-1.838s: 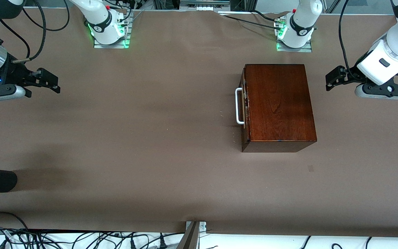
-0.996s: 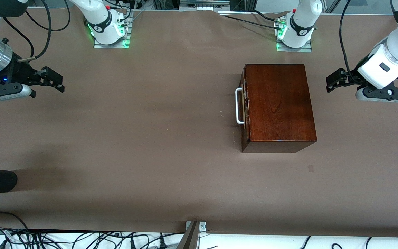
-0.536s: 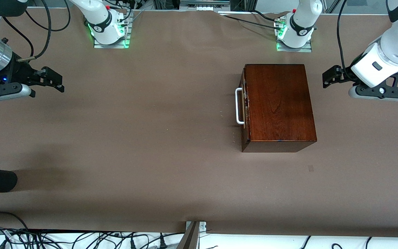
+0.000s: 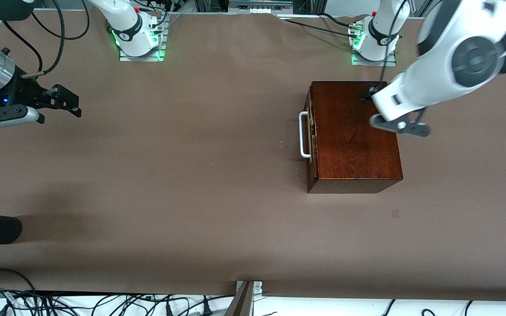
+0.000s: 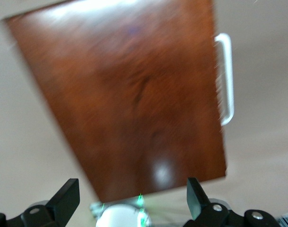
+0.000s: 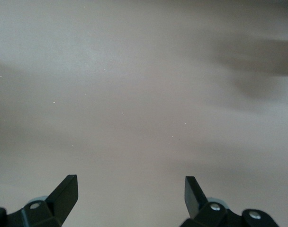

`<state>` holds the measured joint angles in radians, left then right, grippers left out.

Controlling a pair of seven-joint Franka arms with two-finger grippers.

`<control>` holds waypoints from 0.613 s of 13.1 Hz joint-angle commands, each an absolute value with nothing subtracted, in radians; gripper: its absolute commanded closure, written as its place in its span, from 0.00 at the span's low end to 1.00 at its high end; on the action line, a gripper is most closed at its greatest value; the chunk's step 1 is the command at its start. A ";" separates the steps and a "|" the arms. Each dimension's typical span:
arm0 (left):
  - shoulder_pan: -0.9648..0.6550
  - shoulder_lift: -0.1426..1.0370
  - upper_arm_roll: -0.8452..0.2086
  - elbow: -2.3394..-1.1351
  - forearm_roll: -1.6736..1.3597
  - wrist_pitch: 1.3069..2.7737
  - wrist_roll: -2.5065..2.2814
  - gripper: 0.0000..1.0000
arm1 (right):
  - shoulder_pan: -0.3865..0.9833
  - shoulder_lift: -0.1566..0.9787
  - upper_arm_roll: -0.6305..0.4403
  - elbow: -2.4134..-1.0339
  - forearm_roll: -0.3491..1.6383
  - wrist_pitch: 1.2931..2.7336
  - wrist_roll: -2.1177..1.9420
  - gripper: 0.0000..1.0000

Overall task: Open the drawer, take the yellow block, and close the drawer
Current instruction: 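Move the left gripper over to the white drawer handle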

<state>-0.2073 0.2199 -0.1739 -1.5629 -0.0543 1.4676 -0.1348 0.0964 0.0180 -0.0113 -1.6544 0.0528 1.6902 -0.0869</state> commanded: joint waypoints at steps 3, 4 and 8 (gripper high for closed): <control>-0.415 0.380 -0.164 -1.522 -0.052 1.673 -0.406 0.00 | 0.100 0.018 -0.011 -1.637 0.035 1.672 -0.078 0.00; -0.445 0.397 -0.164 -1.522 -0.051 1.716 -0.448 0.00 | 0.100 0.018 -0.011 -1.637 0.035 1.671 -0.077 0.00; -0.535 0.449 -0.163 -1.519 0.038 1.762 -0.592 0.00 | 0.100 0.018 -0.011 -1.637 0.035 1.671 -0.078 0.00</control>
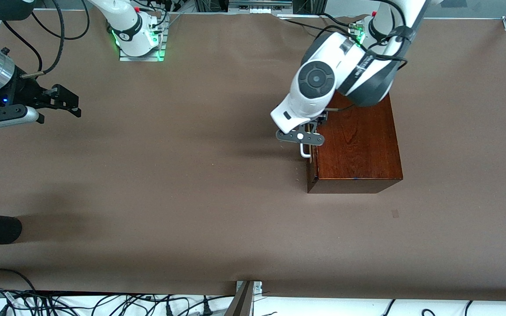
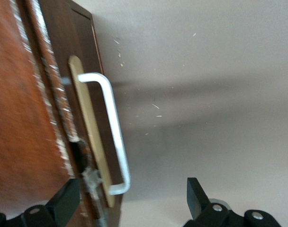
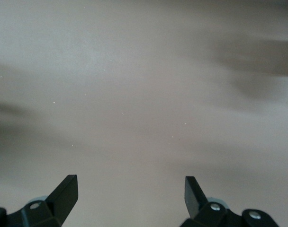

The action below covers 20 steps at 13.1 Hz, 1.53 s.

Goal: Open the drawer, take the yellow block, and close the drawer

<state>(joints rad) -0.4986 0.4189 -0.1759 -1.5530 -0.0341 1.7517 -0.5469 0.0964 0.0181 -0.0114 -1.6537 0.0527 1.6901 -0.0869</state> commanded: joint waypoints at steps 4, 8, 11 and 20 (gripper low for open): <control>-0.587 0.505 -0.163 -1.528 0.117 1.857 -0.652 0.00 | 0.100 0.018 -0.011 -1.637 0.035 1.671 -0.078 0.00; -0.609 0.525 -0.164 -1.551 0.207 1.864 -0.693 0.00 | 0.100 0.018 -0.011 -1.637 0.035 1.671 -0.078 0.00; -0.609 0.520 -0.166 -1.592 0.256 1.864 -0.722 0.00 | 0.100 0.018 -0.012 -1.637 0.035 1.671 -0.078 0.00; -0.630 0.520 -0.164 -1.675 0.291 1.908 -0.810 0.00 | 0.100 0.018 -0.012 -1.637 0.035 1.671 -0.078 0.00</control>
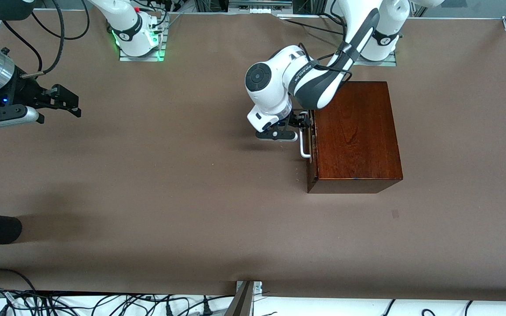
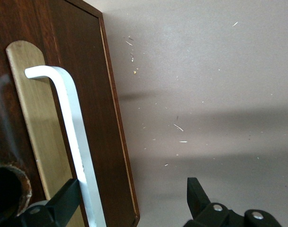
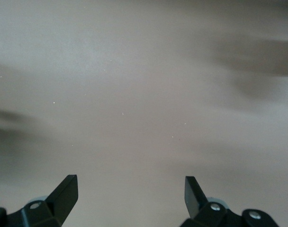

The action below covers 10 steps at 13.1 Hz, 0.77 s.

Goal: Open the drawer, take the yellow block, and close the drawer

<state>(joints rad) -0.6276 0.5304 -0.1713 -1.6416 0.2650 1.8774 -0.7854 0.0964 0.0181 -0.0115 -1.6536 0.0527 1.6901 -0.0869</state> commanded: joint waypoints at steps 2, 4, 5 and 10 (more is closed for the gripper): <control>-0.630 0.525 -0.164 -1.677 0.291 1.928 -0.819 0.00 | 0.100 0.018 -0.011 -1.637 0.035 1.671 -0.078 0.00; -0.629 0.529 -0.163 -1.697 0.291 1.968 -0.821 0.00 | 0.100 0.018 -0.011 -1.637 0.035 1.671 -0.078 0.00; -0.627 0.532 -0.163 -1.698 0.291 1.971 -0.821 0.00 | 0.100 0.018 -0.011 -1.637 0.035 1.671 -0.078 0.00; -0.632 0.561 -0.164 -1.694 0.290 2.016 -0.876 0.00 | 0.100 0.018 -0.012 -1.637 0.035 1.671 -0.078 0.00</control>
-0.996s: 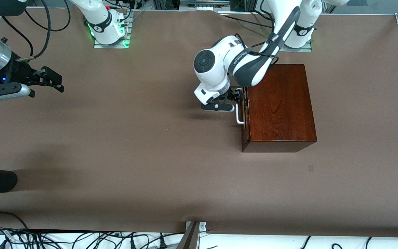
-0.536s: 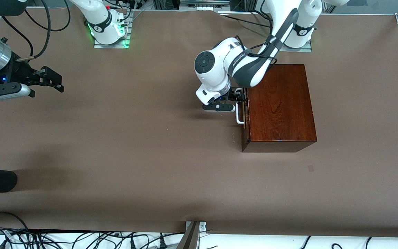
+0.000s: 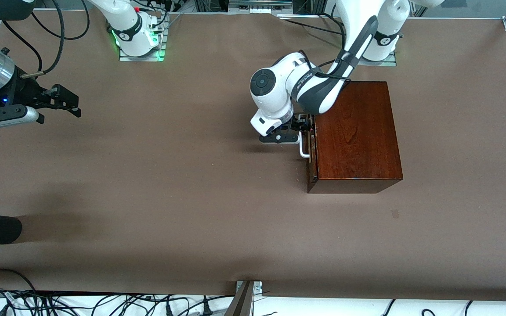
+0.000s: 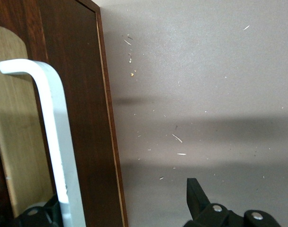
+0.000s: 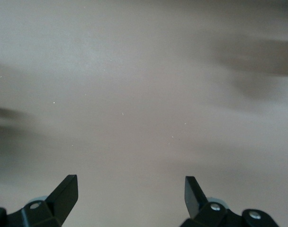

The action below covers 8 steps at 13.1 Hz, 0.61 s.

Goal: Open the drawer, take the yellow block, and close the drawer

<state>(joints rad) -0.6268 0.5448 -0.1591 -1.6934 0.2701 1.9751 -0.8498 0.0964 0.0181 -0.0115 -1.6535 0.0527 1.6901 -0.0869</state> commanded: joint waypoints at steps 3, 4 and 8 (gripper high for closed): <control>-0.638 0.577 -0.166 -1.683 0.279 2.046 -0.893 0.00 | 0.100 0.018 -0.014 -1.637 0.035 1.671 -0.078 0.00; -0.640 0.577 -0.166 -1.683 0.275 2.074 -0.894 0.00 | 0.100 0.018 -0.014 -1.637 0.035 1.671 -0.078 0.00; -0.666 0.592 -0.167 -1.674 0.273 2.131 -0.931 0.00 | 0.100 0.018 -0.014 -1.637 0.035 1.671 -0.078 0.00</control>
